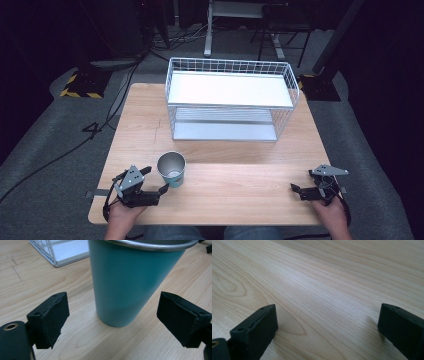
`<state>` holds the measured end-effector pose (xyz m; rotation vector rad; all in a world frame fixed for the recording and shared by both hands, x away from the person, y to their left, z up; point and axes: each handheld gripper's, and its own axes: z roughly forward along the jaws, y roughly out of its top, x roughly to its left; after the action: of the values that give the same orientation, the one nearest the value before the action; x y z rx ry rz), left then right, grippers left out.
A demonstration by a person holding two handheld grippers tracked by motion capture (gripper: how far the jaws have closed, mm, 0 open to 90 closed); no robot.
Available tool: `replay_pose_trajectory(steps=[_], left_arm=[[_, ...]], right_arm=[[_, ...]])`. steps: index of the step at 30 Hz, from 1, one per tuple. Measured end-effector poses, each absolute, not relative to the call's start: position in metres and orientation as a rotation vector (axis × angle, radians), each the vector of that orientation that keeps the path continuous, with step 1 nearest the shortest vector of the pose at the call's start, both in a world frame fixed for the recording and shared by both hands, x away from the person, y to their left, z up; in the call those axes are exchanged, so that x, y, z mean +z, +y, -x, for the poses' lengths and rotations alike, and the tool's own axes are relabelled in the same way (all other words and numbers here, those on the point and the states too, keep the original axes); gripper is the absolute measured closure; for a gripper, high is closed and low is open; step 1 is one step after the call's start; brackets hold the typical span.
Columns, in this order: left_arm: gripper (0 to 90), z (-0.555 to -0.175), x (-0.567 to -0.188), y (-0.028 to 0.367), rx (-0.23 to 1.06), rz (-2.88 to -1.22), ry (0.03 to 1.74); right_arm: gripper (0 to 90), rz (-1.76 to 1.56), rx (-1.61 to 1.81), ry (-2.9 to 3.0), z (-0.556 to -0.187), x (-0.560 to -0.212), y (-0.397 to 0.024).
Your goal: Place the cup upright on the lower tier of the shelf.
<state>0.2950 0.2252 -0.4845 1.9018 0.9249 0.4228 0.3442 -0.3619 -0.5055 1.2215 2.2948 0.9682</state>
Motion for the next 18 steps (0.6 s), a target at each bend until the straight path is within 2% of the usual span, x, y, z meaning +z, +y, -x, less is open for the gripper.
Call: replay_pose_trajectory(steps=[11, 18], left_arm=[[14.9, -0.304, -0.494, 0.196, 0.429, -1.962, 0.943], [15.0, -0.308, -0.499, 0.187, 0.434, -1.943, 1.017]], right_arm=[[3.1, -1.225, 0.968, 2.292, -0.344, -0.506, -0.362], [3.1, -1.228, 0.968, 2.289, -0.344, -0.506, -0.362]])
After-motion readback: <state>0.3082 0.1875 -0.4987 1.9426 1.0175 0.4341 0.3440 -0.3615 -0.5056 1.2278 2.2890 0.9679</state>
